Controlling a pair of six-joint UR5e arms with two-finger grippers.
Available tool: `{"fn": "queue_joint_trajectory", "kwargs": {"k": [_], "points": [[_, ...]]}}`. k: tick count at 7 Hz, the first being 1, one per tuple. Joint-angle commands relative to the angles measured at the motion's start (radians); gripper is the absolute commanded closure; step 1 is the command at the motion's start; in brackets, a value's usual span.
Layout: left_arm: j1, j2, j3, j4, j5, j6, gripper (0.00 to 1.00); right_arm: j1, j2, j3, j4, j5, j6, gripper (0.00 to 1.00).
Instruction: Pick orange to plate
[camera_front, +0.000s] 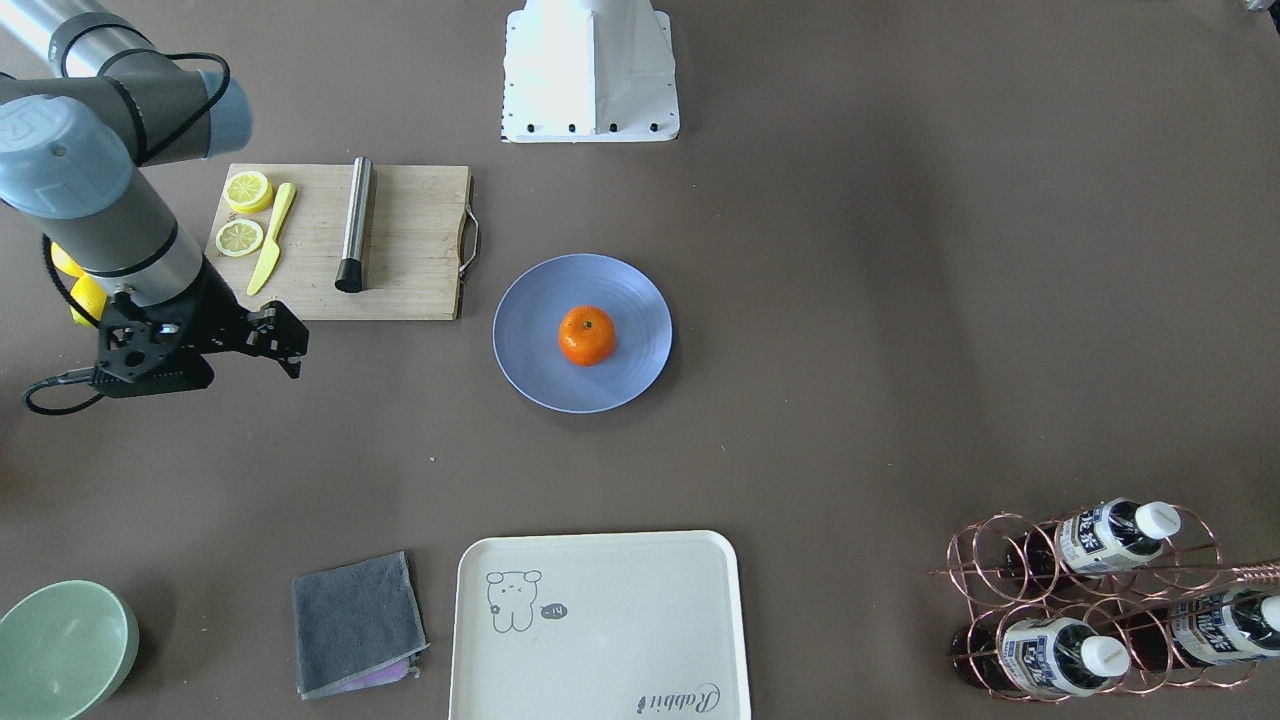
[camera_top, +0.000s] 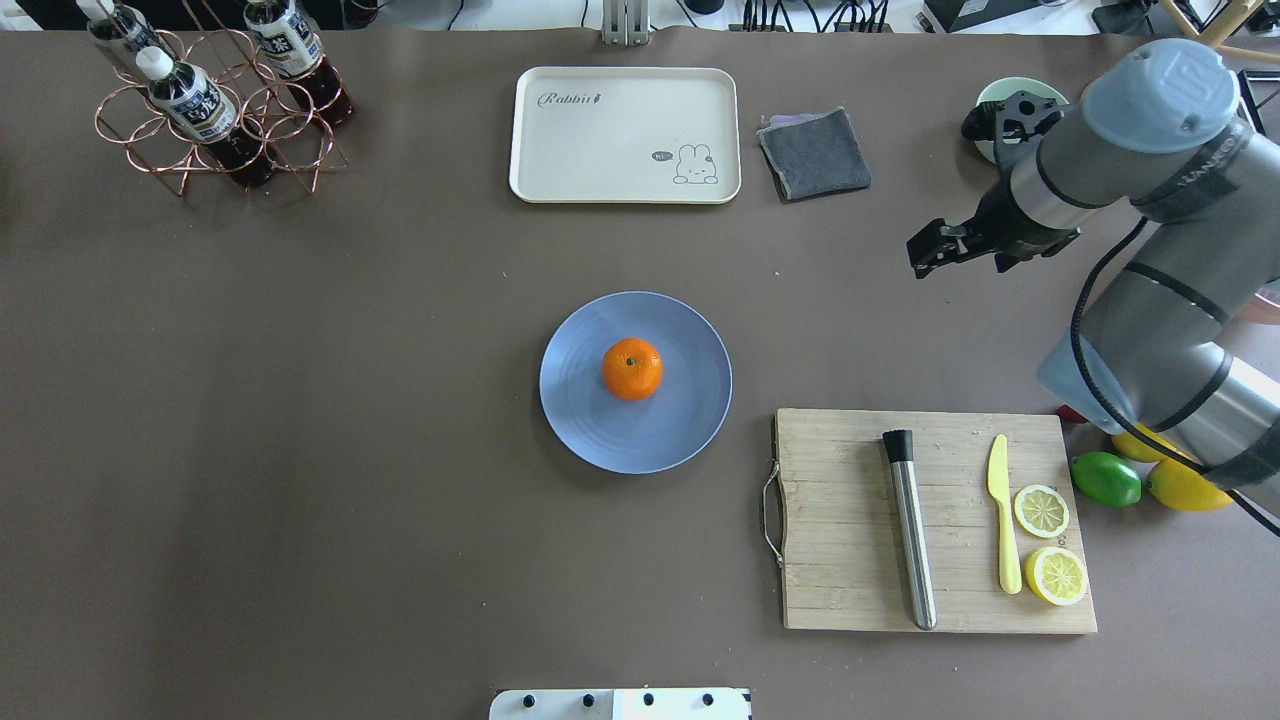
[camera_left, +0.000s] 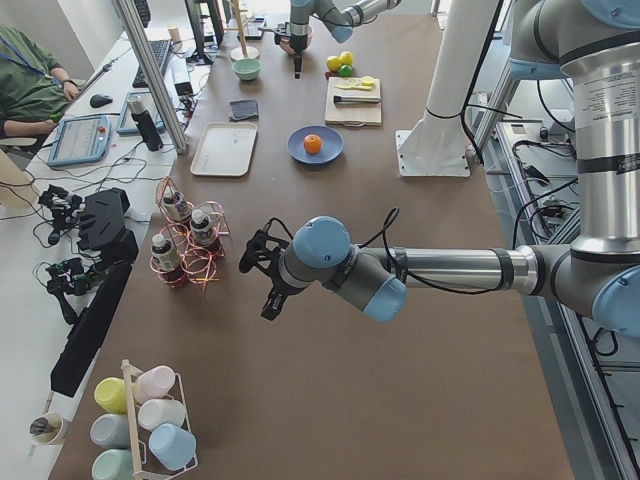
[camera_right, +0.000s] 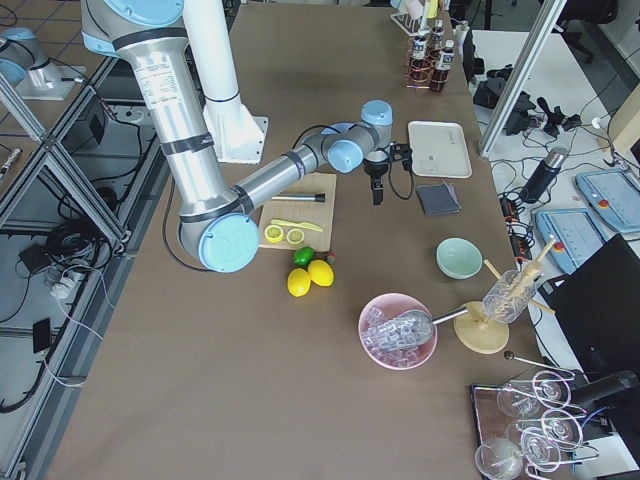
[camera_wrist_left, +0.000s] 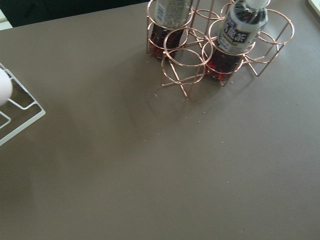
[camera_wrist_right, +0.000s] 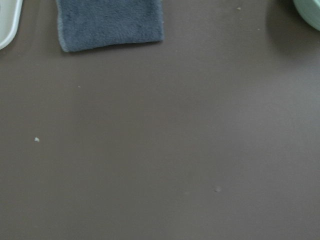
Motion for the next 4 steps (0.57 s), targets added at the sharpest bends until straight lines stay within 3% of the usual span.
{"fn": "queue_joint_trajectory", "kwargs": {"k": [1,4], "points": [[-0.017,-0.013,0.093,0.003,0.025,0.014,0.02,0.197,-0.127,0.001,-0.008,0.154,-0.237,0.00],[0.032,-0.016,0.066,0.123,0.052,0.017,0.02,0.461,-0.261,-0.042,-0.078,0.225,-0.599,0.00]]}}
